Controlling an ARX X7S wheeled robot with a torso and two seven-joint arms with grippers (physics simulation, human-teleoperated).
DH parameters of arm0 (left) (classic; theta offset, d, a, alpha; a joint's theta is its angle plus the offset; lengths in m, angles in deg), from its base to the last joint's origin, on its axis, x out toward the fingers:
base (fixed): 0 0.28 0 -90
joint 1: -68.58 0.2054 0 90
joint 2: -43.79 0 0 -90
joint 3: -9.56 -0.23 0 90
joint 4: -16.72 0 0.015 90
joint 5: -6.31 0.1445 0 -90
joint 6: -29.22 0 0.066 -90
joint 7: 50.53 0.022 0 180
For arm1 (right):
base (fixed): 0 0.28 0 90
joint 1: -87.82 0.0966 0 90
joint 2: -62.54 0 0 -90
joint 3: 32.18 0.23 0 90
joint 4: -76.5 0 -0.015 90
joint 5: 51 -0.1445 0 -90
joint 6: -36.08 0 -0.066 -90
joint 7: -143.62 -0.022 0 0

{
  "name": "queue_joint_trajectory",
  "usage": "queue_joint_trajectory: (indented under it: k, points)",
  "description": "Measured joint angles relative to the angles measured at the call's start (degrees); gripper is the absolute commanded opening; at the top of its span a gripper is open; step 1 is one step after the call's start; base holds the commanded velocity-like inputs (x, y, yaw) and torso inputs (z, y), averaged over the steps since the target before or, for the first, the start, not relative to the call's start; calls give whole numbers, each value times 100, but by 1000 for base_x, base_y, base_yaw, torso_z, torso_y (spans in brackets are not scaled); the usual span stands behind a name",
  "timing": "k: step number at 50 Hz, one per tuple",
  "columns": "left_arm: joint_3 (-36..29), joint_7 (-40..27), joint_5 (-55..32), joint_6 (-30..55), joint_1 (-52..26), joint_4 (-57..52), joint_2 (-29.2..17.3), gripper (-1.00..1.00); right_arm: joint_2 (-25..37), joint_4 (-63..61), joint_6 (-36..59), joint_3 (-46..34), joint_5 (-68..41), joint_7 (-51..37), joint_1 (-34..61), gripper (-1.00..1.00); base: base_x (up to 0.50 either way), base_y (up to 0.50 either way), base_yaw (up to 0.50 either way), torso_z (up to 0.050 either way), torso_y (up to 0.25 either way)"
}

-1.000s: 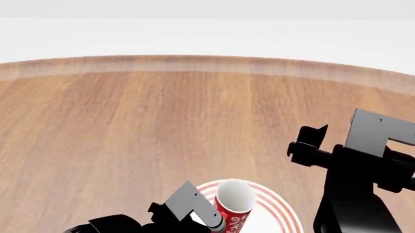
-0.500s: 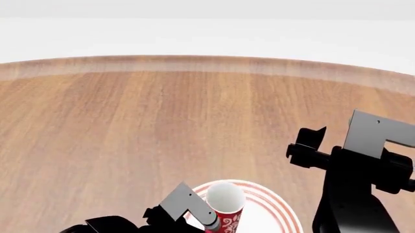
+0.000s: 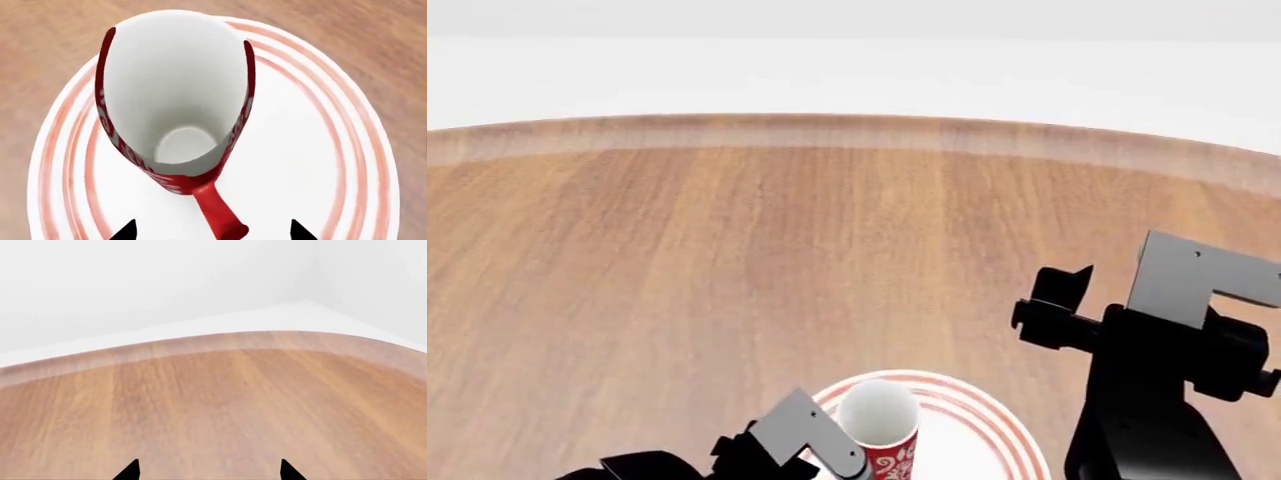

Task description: Pick up the red mug and put it on the plate

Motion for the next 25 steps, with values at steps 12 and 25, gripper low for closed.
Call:
queue_joint_trajectory:
  k: [12, 25]
  points:
    - [-122, -301, 357, 91, -15, -982, -488, 100, -16, 127, -59, -56, 12, -12, 35, 100, 0, 0, 0, 0, 0]
    - [-276, -1718, 300, 775, -239, -4078, -2098, 100, -26, 106, -9, -116, 3, -55, 52, 100, 0, 0, 0, 0, 0]
